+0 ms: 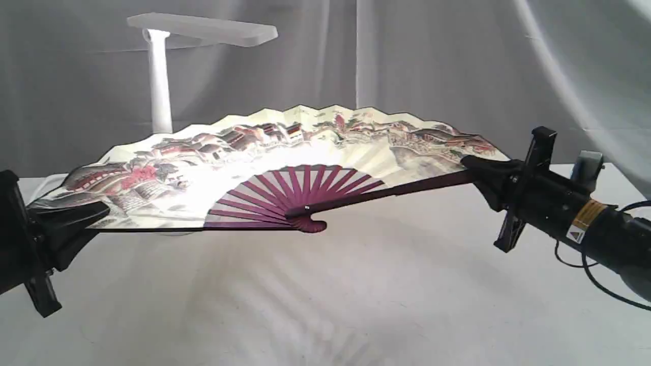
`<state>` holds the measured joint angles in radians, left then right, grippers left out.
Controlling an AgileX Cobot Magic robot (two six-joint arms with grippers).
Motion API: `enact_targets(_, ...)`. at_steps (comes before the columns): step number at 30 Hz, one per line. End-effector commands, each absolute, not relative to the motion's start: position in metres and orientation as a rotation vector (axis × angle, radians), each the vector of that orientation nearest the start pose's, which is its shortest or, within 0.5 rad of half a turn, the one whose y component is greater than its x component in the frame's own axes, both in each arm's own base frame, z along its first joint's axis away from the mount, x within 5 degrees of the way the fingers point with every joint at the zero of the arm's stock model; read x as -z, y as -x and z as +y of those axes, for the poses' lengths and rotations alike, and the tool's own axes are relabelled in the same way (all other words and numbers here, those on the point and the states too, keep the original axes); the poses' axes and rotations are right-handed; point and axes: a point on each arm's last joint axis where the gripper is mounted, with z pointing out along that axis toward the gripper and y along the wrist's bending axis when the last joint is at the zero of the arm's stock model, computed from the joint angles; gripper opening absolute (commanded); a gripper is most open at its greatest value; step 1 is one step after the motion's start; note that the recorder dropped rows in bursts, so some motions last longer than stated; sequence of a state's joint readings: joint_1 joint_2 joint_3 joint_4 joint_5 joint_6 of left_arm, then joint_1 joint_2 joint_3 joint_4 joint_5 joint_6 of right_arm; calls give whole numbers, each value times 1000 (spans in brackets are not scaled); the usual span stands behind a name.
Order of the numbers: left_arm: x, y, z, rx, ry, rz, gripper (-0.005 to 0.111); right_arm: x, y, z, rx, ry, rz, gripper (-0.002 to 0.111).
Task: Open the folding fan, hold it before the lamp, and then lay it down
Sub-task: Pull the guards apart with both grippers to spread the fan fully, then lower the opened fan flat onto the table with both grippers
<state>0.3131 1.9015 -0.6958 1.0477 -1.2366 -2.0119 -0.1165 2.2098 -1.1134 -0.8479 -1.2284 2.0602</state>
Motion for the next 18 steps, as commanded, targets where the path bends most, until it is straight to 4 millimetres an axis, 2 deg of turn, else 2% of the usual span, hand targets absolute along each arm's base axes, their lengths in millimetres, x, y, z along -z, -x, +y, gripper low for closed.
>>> enact_targets(1, -167, -318, 33, 1654, 1034, 1628, 0, -158, -423, 4, -1772, -902, 1493, 0)
enact_targets(10, -204, -312, 32, 1676, 961, 1554, 0, -226, -412, 7, -1780, -720, 1416, 0)
enact_targets(14, -219, -307, 30, 1672, 896, 1549, 0, -240, -407, 7, -1781, -678, 1402, 0)
enact_targets(18, -229, -302, 27, 1668, 850, 1551, 0, -245, -405, 9, -1779, -647, 1417, 0)
